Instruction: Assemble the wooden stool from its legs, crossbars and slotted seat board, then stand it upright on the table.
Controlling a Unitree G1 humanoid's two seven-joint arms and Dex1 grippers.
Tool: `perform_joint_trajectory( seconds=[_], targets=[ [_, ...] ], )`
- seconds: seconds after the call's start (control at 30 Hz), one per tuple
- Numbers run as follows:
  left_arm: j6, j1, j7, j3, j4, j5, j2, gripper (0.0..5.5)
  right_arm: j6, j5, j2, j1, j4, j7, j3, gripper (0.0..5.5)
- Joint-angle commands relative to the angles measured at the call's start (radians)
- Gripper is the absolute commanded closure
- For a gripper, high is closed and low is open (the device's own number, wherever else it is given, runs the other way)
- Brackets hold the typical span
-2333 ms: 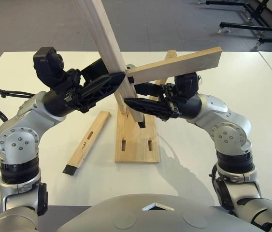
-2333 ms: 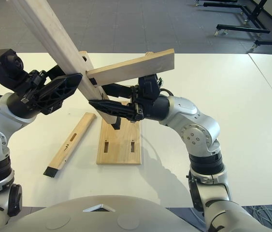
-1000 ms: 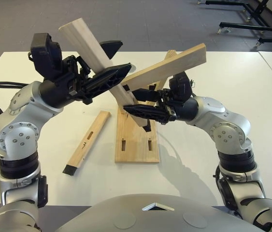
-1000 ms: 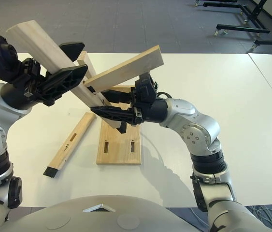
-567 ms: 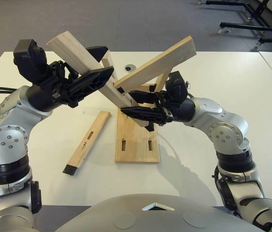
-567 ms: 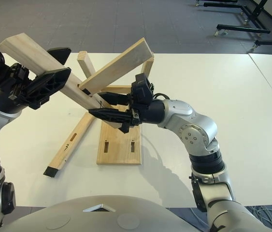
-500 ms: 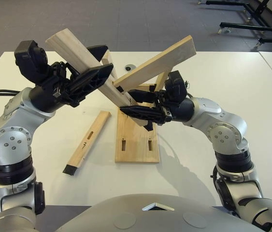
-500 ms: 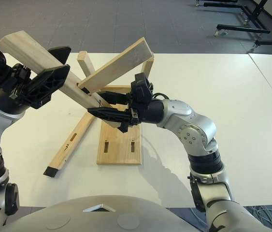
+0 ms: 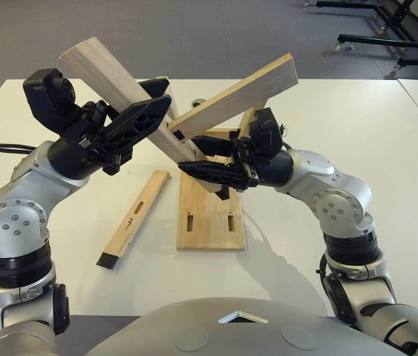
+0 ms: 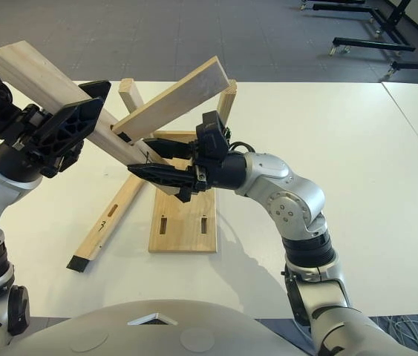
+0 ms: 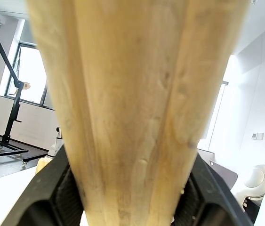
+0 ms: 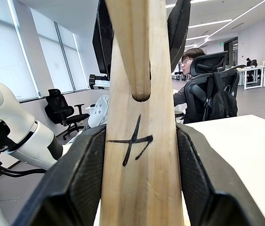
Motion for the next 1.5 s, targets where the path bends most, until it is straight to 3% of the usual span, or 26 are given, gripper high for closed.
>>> perform_joint_trajectory(
  seconds=[0.03,0.4,0.43,0.83,0.9,1.27,1.5],
  targets=[
    [0.018,0.004,-0.002,-0.011,-0.008,-0.004,0.012,3.38,-0.015,-0.010,-0.003,-0.024,-0.005,0.004,-0.010,3.45],
    [-0.014,0.000,0.002,0.002,0.012,0.030,-0.002,3.38,0.000,-0.044,-0.008,-0.045,0.024,-0.012,-0.011,3.45],
    [-0.017,-0.001,0.001,0.004,0.014,0.034,-0.001,3.38,0.004,-0.044,-0.008,-0.047,0.028,-0.015,-0.013,3.07],
    [-0.062,0.016,-0.014,0.048,0.076,0.084,-0.019,3.38,0.091,0.034,-0.129,0.008,-0.009,0.040,-0.083,1.04],
    [-0.063,0.023,-0.012,0.068,0.078,0.090,-0.010,3.38,0.091,0.049,-0.167,0.030,-0.004,0.047,-0.134,0.77],
    [-0.121,0.085,-0.140,0.081,0.050,0.338,0.113,3.38,0.086,0.295,-0.235,0.121,0.010,-0.058,-0.508,0.77],
    [-0.160,0.138,-0.251,0.119,0.005,0.344,0.123,3.38,0.021,0.395,-0.158,0.141,-0.061,-0.292,-0.589,0.77]
  ],
)
